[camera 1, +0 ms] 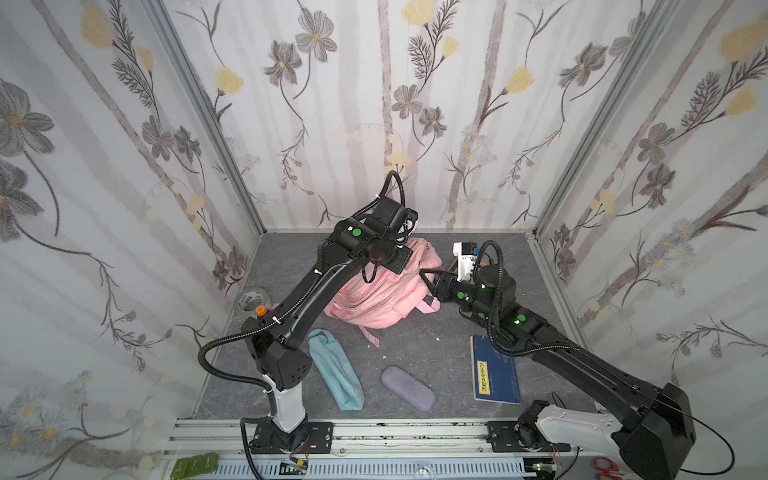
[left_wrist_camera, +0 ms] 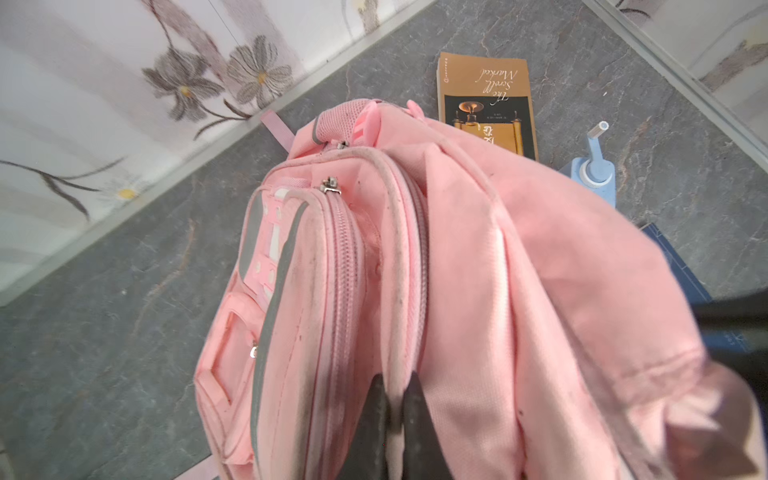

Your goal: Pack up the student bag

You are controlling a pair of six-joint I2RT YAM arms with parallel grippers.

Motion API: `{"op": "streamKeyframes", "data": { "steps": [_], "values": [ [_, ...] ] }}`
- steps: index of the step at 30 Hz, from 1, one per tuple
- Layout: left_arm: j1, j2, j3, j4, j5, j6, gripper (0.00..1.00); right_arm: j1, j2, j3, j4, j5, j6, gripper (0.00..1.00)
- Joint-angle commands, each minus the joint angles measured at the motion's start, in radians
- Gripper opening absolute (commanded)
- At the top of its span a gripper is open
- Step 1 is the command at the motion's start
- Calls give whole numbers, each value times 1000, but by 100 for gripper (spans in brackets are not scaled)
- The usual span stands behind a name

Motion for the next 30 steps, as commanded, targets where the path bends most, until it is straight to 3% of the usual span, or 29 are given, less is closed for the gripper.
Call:
{"op": "streamKeyframes", "data": {
  "steps": [1, 6, 10, 14, 17, 22, 24, 26, 27, 30],
  "values": [
    [-1, -95, -88, 253, -17, 132, 0, -81, -14, -30, 53, -150, -20, 72],
    [0, -247, -326, 517, 6, 258, 0, -180, 12, -42, 76, -361, -25, 75],
    [2, -295, -410, 594, 38, 304, 0, -186, 63, -17, 91, -443, -9, 78],
    [3, -332, -486, 682, 69, 323, 0, -188, 131, -9, 161, -485, 97, 76],
    [3, -348, -511, 715, 77, 339, 0, -192, 171, -17, 216, -493, 170, 58],
    [14, -347, -517, 688, 21, 311, 0, -193, 182, -57, 385, -498, 282, 0],
    [18, -344, -504, 646, 7, 266, 0, -184, 174, -50, 381, -480, 273, 0],
    [17, -341, -460, 572, 37, 215, 53, -170, 162, -32, 355, -455, 242, 0],
    [18, -341, -439, 543, 57, 179, 67, -161, 157, -16, 319, -438, 216, 0],
    [15, -335, -385, 486, 126, 69, 70, -123, 143, 24, 240, -383, 127, 0]
  ]
}}
